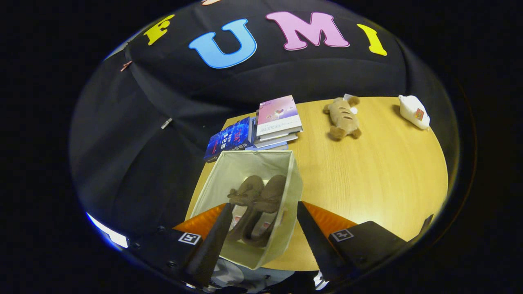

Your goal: Open the storage box then place both shoes into the box .Put the left shoe in first, then the right shoe, with the right side of both shoes facing outward in a uniform manner.

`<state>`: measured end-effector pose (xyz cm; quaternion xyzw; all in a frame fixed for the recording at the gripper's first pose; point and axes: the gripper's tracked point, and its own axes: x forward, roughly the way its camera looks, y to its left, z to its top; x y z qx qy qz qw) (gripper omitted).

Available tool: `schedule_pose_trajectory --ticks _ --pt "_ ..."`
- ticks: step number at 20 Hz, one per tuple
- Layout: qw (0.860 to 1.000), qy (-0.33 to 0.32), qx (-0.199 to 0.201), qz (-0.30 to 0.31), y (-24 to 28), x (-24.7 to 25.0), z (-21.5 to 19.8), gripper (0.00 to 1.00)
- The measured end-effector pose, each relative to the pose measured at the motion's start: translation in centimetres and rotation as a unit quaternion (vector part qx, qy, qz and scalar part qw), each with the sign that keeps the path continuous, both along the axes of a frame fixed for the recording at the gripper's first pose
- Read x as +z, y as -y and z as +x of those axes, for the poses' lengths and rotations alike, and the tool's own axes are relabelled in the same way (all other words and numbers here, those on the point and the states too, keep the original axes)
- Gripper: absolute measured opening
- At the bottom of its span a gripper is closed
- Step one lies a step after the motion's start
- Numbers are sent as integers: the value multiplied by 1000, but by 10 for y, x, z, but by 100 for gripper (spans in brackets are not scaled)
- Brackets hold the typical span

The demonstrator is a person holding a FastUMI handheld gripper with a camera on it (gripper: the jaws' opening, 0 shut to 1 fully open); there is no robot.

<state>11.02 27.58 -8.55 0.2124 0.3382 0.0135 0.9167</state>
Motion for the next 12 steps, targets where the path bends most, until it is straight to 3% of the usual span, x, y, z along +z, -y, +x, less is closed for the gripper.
schedule_pose_trajectory --ticks 7,12 --pt "996 76 -11 -55 97 38 -23 99" --pt "985 144 -31 -94 172 72 -38 99"
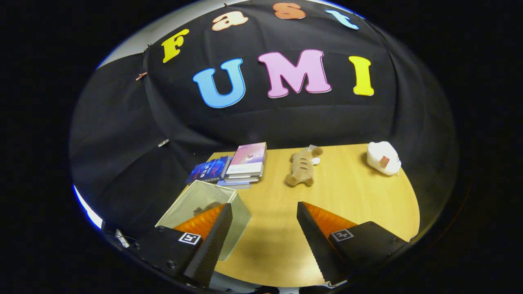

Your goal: Open the storage box then place both shoes into the box .Put the left shoe in first, then the right shoe, with the right side of both shoes facing outward in a uniform manner.

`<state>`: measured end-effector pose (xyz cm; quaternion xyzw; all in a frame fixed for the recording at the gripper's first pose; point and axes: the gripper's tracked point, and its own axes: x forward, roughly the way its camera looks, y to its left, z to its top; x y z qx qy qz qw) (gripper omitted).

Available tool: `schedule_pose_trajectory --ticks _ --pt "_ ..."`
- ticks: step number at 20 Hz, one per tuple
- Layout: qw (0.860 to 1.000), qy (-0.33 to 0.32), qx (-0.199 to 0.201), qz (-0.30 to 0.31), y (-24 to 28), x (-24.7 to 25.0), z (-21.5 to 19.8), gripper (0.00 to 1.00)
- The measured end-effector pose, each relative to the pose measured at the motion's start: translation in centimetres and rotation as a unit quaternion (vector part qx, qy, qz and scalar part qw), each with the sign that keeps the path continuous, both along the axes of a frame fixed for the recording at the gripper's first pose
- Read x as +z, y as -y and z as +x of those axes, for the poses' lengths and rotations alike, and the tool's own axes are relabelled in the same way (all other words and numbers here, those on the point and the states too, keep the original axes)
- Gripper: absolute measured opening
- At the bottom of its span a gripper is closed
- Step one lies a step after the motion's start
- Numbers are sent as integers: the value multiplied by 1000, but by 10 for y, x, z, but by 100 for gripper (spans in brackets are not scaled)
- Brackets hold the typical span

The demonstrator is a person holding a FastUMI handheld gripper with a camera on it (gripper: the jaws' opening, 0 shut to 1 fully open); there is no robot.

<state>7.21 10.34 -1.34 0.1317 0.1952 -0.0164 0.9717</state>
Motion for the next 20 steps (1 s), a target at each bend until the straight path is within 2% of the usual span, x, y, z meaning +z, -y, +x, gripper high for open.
schedule_pose_trajectory --ticks 3,6,9,12,15,20 --pt "997 53 -22 -45 52 21 -12 98" --pt "988 117 -48 -84 98 38 -30 99" --pt "982 156 -62 -85 123 40 -50 98" --pt "983 160 -52 -72 133 24 -62 98" --pt "988 132 -44 -72 140 8 -70 98" --pt "989 123 -37 -72 136 -1 -71 98"
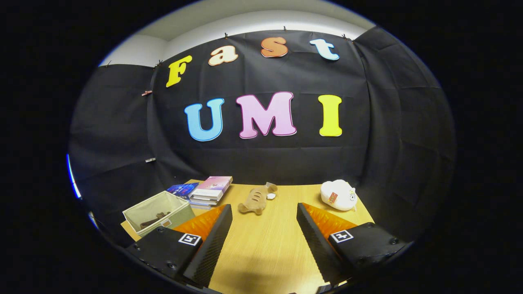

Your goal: Open the storage box then place both shoes into the box .Put the left shoe in first, then the right shoe, with the right side of both shoes facing outward in a uniform manner.

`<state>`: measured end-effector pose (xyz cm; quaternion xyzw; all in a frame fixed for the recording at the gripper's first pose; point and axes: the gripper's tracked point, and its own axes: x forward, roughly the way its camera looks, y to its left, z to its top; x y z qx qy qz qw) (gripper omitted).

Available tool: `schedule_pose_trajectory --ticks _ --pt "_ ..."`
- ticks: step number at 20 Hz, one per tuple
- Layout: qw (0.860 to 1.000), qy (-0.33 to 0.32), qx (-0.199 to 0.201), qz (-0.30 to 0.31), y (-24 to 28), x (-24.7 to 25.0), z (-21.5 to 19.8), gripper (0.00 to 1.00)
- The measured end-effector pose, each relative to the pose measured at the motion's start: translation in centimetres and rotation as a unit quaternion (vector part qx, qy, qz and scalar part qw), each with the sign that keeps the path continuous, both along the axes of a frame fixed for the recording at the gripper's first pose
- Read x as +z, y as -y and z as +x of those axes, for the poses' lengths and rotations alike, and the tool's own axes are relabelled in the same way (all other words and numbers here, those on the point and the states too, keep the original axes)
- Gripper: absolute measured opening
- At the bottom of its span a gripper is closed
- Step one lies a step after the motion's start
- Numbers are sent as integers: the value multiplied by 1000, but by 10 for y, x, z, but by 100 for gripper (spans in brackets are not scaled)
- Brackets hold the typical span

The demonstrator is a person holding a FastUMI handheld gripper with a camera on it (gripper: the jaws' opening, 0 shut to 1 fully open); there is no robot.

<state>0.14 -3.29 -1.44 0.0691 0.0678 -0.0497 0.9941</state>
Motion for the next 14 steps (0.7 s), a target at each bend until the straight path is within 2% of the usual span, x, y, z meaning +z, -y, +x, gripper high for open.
schedule_pose_trajectory --ticks 9,14 --pt "1000 -28 4 -7 -29 -4 21 98" --pt "999 -28 -8 -24 -38 2 29 98"
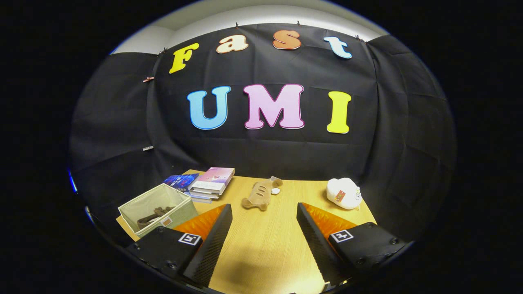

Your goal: Open the storage box then place both shoes into the box .Put the left shoe in first, then the right shoe, with the right side of both shoes facing outward in a uniform manner.

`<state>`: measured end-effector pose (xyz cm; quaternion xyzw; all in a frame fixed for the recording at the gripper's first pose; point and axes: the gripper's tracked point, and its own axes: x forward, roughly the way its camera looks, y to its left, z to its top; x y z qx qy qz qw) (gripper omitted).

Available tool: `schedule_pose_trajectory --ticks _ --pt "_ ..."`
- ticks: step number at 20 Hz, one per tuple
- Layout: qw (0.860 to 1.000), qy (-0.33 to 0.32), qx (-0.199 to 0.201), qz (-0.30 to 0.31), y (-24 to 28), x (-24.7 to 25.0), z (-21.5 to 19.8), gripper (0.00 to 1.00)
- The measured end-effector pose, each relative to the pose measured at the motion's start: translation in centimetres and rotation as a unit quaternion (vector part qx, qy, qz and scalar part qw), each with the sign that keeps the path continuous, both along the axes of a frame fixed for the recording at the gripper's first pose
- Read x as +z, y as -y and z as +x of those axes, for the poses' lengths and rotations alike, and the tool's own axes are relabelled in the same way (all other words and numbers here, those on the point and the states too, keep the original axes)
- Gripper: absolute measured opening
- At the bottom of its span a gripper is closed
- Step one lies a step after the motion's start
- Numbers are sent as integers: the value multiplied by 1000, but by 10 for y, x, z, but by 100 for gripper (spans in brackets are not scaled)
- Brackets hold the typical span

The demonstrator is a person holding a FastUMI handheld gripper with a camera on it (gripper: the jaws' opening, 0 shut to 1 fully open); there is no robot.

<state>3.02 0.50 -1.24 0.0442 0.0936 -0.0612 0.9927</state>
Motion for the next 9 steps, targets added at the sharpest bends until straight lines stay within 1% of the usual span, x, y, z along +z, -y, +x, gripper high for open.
schedule_pose_trajectory --ticks 3,9 --pt "1000 -1 -16 -2 -1 0 3 98" --pt "1000 4 -28 -5 -10 2 3 98"
